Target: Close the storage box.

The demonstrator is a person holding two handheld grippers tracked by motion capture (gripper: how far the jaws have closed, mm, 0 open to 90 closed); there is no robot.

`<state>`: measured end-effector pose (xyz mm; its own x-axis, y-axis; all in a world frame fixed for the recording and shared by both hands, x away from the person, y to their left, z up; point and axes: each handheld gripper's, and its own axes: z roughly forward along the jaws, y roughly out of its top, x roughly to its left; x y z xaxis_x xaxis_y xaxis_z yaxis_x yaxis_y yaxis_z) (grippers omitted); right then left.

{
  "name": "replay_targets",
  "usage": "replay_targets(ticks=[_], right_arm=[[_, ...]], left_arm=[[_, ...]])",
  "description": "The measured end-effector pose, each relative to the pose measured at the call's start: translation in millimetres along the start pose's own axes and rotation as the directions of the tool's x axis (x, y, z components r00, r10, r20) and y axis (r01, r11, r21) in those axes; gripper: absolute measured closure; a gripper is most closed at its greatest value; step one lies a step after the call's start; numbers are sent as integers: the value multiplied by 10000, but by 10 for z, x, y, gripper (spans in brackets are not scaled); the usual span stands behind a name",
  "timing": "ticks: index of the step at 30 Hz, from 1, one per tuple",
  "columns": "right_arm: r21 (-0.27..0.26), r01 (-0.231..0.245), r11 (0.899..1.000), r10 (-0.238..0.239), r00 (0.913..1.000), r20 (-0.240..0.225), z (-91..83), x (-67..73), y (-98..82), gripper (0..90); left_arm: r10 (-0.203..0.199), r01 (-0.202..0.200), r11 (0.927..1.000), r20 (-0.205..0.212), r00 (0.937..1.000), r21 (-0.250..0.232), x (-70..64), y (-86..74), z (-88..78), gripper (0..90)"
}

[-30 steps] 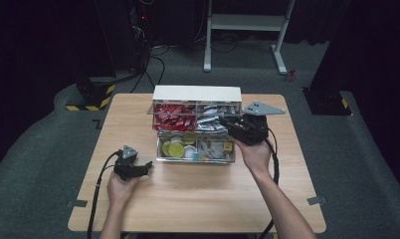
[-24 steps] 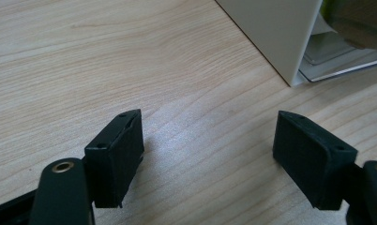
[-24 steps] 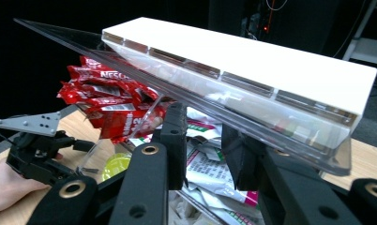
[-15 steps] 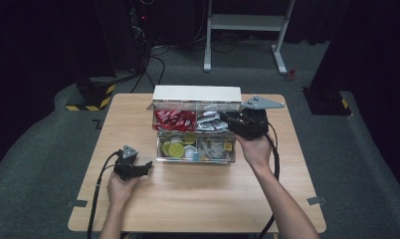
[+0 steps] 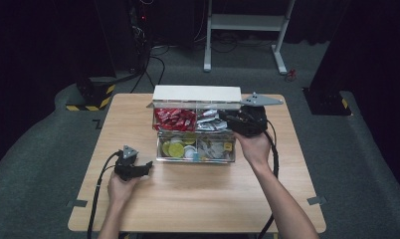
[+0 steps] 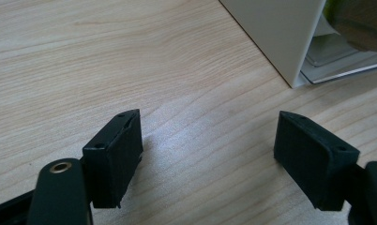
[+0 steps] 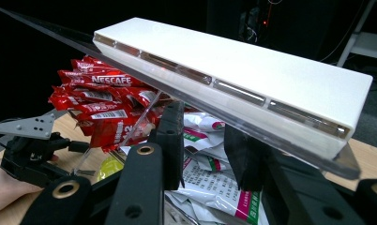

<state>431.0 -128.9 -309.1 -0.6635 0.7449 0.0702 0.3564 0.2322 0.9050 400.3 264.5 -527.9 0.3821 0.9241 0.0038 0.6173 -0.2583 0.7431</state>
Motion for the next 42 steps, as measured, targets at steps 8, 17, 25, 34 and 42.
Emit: replay_targets(ticks=[8,17,25,34,42], right_arm=[[86,30,10000,-30,10000,-82,39,-16,30,678],[169,1,9999,2,9999,-156,93,-40,43,677],[111,-100,9999,102,9997,-237,113,-63,52,674],[173,-126,9998,131,9995,-298,121,-82,88,668],[150,-135,9998,140,9994,-332,123,-89,86,669]], left_arm=[[-305,306,9995,257,9992,-28,-2,5,-26,277],[-483,535,9966,820,9955,-624,17,110,-244,297],[-392,536,9911,1184,9922,-1215,4,241,-469,319],[-120,453,9787,1646,9863,-2003,-57,420,-692,352],[283,228,9651,1904,9813,-2609,-92,568,-855,404]])
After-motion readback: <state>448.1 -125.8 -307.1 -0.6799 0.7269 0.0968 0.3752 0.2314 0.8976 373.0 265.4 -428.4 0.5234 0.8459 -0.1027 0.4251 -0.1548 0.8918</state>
